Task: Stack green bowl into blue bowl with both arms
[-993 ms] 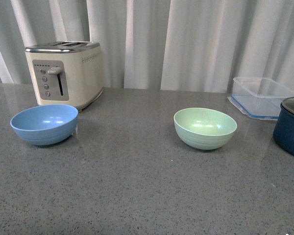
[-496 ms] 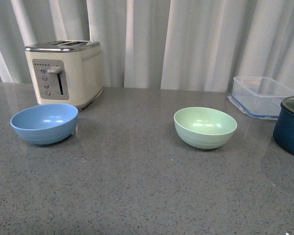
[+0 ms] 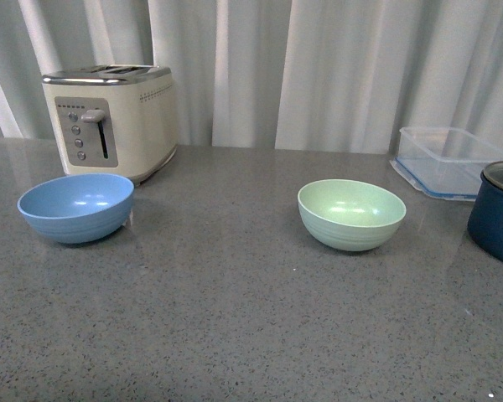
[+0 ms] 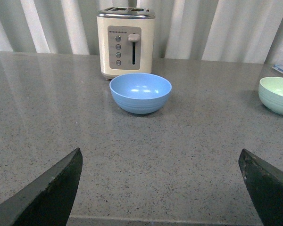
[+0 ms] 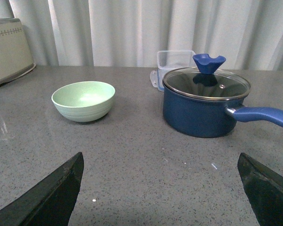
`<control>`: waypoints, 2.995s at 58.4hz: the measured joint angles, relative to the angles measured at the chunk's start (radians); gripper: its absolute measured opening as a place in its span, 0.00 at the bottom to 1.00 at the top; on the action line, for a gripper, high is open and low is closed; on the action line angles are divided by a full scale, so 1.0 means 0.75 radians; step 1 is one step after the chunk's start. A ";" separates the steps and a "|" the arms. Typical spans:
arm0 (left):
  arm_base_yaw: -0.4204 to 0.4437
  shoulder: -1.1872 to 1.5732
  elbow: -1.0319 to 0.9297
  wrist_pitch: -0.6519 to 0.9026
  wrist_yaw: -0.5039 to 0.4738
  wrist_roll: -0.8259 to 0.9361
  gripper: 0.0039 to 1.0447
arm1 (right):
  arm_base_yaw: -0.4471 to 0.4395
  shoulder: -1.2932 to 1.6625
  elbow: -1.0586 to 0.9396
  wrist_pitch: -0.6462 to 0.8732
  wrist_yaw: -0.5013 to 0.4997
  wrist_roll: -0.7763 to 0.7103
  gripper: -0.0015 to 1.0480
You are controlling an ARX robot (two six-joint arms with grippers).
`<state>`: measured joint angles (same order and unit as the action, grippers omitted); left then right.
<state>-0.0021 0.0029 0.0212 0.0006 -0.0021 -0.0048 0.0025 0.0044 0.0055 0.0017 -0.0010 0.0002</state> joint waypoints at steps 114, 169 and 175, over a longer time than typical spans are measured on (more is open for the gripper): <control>0.036 2.689 1.937 -0.261 -0.131 -0.500 0.94 | 0.000 -0.001 0.000 0.000 -0.001 0.000 0.90; -0.071 2.670 2.026 -0.323 -0.180 -0.629 0.07 | 0.000 -0.001 0.000 0.000 -0.001 0.000 0.90; -0.146 2.663 2.027 -0.321 -0.184 -0.622 0.07 | 0.000 -0.001 0.000 0.000 -0.001 0.000 0.90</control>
<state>-0.1116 1.9999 1.5417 -0.2405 -0.1398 -0.4709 0.0025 0.0040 0.0055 0.0017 -0.0013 0.0002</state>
